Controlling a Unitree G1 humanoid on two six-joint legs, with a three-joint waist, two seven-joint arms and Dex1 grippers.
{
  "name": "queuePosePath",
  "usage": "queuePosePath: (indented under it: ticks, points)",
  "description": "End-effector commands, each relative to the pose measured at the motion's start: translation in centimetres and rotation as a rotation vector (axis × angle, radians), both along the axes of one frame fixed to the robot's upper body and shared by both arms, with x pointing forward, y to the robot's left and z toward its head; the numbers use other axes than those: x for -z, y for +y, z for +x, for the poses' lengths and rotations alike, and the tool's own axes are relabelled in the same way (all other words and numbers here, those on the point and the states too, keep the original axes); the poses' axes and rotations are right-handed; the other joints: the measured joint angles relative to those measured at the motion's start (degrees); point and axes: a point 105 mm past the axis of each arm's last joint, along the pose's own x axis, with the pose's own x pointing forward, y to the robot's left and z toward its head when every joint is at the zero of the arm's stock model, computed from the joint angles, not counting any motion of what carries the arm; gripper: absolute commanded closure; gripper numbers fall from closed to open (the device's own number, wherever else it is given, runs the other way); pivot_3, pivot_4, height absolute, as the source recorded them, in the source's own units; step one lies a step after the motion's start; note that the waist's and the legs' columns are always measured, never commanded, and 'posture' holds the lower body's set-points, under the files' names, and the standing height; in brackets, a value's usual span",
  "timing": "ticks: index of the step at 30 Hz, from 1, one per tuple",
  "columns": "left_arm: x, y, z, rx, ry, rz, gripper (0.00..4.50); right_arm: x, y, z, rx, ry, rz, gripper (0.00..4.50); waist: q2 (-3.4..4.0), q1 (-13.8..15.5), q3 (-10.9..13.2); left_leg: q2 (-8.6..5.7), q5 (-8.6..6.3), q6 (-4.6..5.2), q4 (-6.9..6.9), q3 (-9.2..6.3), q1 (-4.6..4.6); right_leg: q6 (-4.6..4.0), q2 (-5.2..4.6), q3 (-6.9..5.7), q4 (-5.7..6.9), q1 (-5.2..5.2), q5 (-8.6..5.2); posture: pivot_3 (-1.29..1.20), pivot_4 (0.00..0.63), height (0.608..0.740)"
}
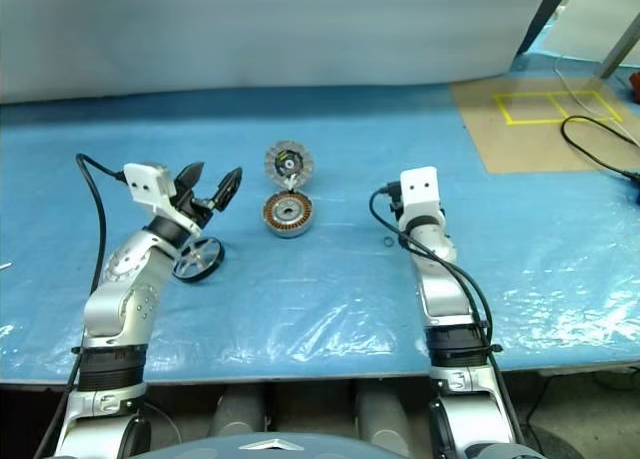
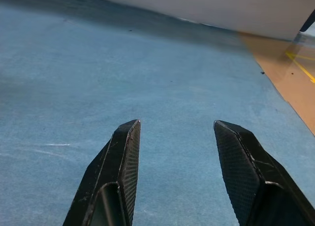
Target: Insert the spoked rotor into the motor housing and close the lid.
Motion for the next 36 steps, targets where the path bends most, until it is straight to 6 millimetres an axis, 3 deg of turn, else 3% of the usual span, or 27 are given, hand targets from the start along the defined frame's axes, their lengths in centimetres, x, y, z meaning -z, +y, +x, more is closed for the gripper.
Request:
queuePosePath:
  ticks: [1,14,20,23,30,36]
  points:
    - [-0.8,-0.7,-0.2,0.053,-0.023,0.003,0.01,-2.0,0.7,0.2,-0.026,-0.073,0.008,2.04,0.00,0.1,0.0,0.00,0.00,0.00,0.00,0.00,-0.01,0.00,0.00,-0.01,0.00,0.00,0.00,0.00,0.150,0.740]
    - [0.6,-0.2,-0.6,0.178,0.030,0.040,0.01,-2.8,0.5,-0.2,-0.120,-0.070,-0.028,2.04,0.00,0.1,0.0,0.00,0.00,0.00,-0.01,0.00,0.00,0.00,0.00,-0.01,0.00,0.00,0.00,0.00,0.150,0.740]
    - [-1.2,-0.2,-1.1,0.425,0.027,0.135,0.01,-5.9,3.5,0.4,-0.427,-0.073,-0.052,2.04,0.05,0.0,0.0,0.00,0.02,-0.02,0.00,0.00,0.07,-0.03,0.00,-0.01,0.09,-0.01,0.00,0.00,0.150,0.740]
    - [-2.0,-0.7,-1.5,0.584,0.047,0.217,0.01,-7.2,6.4,0.1,-0.686,-0.043,-0.122,2.04,0.05,0.1,0.0,0.01,0.04,-0.02,0.00,0.01,0.16,-0.12,0.00,-0.01,0.14,0.03,-0.03,0.00,0.150,0.740]
    - [-1.6,-1.4,-2.5,0.843,0.127,0.389,0.01,-8.6,11.0,-1.7,-1.139,0.037,-0.335,2.04,0.05,0.1,0.0,0.14,0.06,0.00,-0.15,0.00,0.09,-0.38,-0.06,-0.45,0.16,0.04,-0.14,0.00,0.150,0.740]
    - [-1.2,-2.2,-3.0,0.872,0.131,0.396,0.01,-8.6,13.6,-2.4,-1.344,0.131,-0.442,2.04,0.06,0.3,0.0,0.29,0.05,-0.01,-0.17,-0.15,0.06,-0.73,-0.05,-0.79,0.48,0.04,-0.34,0.00,0.150,0.740]
